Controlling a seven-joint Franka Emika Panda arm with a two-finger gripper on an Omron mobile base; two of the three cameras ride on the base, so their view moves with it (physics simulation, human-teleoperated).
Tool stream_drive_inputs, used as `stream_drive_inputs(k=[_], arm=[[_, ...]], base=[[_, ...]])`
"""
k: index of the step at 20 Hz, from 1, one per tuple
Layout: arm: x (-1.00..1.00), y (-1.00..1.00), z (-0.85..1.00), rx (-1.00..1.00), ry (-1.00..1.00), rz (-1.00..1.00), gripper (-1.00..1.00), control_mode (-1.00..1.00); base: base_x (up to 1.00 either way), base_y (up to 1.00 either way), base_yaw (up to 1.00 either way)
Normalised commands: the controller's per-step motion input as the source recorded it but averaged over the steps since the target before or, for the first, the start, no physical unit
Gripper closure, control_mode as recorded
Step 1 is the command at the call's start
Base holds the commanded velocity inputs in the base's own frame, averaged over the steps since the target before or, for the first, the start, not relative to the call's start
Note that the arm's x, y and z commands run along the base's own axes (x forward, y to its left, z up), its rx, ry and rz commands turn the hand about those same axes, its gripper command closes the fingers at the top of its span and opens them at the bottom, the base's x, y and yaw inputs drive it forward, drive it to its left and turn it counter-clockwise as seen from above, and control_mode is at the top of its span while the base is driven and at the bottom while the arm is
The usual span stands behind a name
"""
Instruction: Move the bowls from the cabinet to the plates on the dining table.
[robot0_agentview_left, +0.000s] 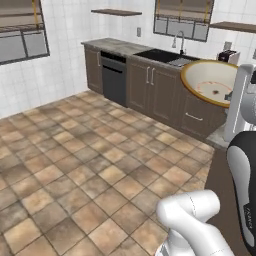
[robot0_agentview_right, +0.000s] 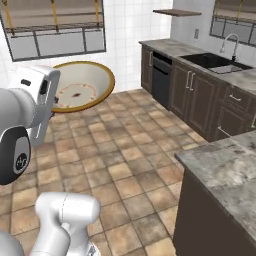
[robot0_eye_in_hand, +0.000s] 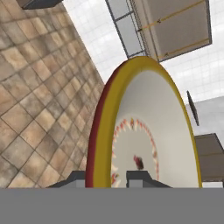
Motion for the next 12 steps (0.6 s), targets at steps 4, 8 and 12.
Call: stream_drive_inputs(k=[4,8,12], arm=[[0.0,0.0,0.0,0.0,0.0,0.0,1.0,1.0],[0.0,0.0,0.0,0.0,0.0,0.0,1.0,1.0],[0.0,0.0,0.0,0.0,0.0,0.0,1.0,1.0]], base=[[0.73,0.42,-0.26],[0.69,0.41,-0.27],[0.64,0.41,-0.3]])
